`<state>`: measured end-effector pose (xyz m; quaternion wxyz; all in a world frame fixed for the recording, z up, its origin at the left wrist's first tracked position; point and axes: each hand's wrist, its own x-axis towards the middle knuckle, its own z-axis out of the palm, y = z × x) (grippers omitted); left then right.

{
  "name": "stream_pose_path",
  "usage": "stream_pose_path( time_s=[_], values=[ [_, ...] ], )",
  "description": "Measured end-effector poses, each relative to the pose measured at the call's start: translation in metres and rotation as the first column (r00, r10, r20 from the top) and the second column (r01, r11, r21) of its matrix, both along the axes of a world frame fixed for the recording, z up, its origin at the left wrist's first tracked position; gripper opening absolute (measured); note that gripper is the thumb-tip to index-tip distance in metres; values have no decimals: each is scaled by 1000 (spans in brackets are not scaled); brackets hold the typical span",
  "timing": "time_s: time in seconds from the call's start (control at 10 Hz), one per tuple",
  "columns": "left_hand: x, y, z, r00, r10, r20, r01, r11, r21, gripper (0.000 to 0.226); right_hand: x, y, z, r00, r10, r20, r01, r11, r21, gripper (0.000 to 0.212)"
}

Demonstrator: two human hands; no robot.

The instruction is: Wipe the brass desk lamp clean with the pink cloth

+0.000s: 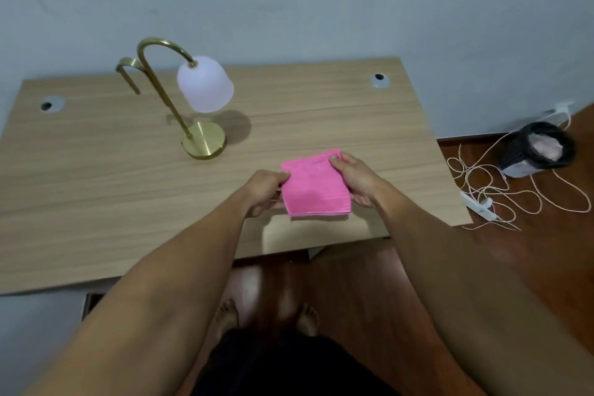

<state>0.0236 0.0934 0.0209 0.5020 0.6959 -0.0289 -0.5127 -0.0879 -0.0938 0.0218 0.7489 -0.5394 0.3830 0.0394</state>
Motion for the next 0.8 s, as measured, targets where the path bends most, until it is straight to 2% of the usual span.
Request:
stream_pose_path(
  time_s=[0.1, 0.2, 0.4, 0.6, 0.7, 0.8],
  values=[
    [-17, -24, -12, 999, 29, 16, -29, 1000, -12, 20, -12, -27, -18, 995, -1, -97, -6, 998, -65, 11],
    [-32, -42, -23, 998, 29, 56, -31, 999, 29, 17, -23, -44, -36, 980, -7, -197, -29, 984, -177, 14],
    [-42, -74, -38, 992, -54, 118, 43, 995, 90, 27, -36, -67, -64, 967, 56, -249, -189, 813, -551, 23],
    [-43, -90, -52, 958, -119, 262, 67, 977, 200, 38, -42, -76, -74, 935, 36, -352, -282, 680, -677, 28],
    [-46, -84, -55, 958, -127, 258, 59, 965, 255, 43, -47, -75, -77, 920, -11, -391, -302, 613, -730, 23],
    [-43, -72, -55, 929, -189, 317, 71, 934, 349, 37, -49, -70, -72, 932, -99, -349, -218, 616, -757, 24]
  ],
)
